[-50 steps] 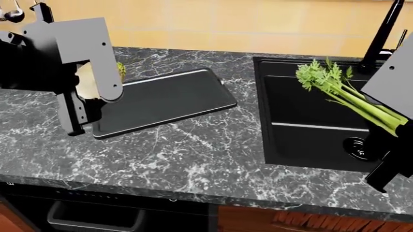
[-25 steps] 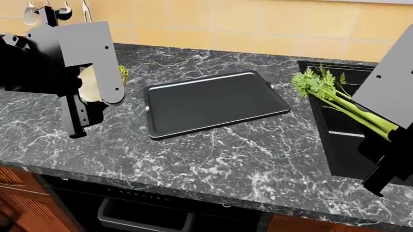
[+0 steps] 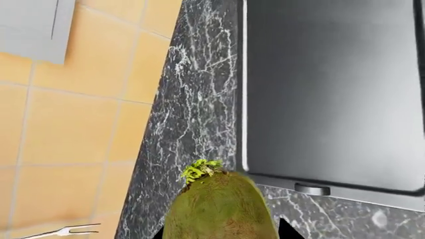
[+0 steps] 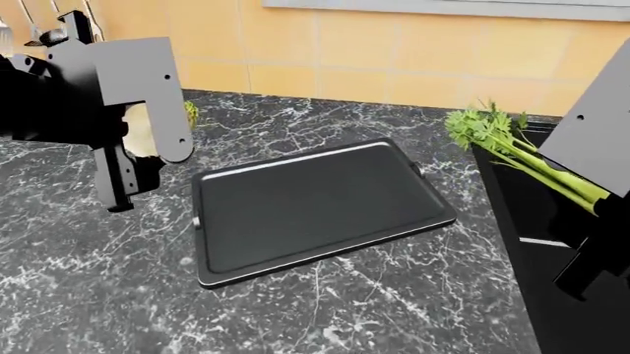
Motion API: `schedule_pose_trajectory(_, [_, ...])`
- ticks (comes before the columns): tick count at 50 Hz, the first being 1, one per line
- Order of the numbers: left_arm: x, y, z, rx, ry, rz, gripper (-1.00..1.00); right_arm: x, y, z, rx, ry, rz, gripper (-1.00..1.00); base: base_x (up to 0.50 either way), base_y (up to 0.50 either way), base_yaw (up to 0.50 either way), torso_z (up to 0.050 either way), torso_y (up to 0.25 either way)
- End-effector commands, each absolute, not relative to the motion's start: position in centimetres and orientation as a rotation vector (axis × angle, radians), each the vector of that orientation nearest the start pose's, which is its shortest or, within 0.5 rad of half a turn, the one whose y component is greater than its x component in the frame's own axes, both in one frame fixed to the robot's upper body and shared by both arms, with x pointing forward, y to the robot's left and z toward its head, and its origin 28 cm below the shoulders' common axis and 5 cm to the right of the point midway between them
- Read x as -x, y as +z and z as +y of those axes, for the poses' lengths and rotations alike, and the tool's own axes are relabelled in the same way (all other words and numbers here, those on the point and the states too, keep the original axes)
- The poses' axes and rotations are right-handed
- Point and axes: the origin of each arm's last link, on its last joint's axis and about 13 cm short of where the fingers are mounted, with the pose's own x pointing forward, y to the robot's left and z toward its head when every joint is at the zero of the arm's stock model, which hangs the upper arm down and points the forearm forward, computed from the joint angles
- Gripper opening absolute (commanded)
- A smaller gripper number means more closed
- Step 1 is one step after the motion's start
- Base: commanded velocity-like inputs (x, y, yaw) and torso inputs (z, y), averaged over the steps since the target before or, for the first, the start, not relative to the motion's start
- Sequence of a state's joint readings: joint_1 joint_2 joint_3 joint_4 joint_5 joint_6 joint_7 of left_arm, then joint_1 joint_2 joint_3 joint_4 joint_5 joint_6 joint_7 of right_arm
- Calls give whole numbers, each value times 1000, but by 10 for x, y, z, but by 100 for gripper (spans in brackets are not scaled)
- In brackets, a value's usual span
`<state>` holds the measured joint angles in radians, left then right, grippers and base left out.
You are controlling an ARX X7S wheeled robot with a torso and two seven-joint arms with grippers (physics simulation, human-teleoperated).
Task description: Pick up the fruits and vegetables and place them in the sink. Turn on the sink faucet to wash them. Then turn the sink off and put them in the tray.
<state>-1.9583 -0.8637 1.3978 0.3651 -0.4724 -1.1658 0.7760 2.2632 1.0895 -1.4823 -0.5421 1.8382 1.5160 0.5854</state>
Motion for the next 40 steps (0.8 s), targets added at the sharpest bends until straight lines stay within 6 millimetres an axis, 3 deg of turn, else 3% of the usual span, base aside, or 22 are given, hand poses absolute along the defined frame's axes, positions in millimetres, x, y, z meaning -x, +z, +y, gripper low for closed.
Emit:
schedule_pose_trajectory(1, [-268,393,283,-1210,-584,377,-100,-169,354,-190,1003,147,473,-100,0,0,-500,0,0])
schedule_pose_trajectory(9, [-270,392,275,-1234,-600,381,-100,-164,361,-189,1033,135,473,-100,0,0,-62,0,1])
schedule_pose_trajectory(27, [-328,373,233,-1251,-732,498,-100,-165,364,-189,1039,129,462,-100,0,0,0,1,1])
schedule_pose_trajectory(40, [-351,368,212,-1259,-745,575,-100,-167,362,-190,1032,126,461,-100,0,0,0,0,1])
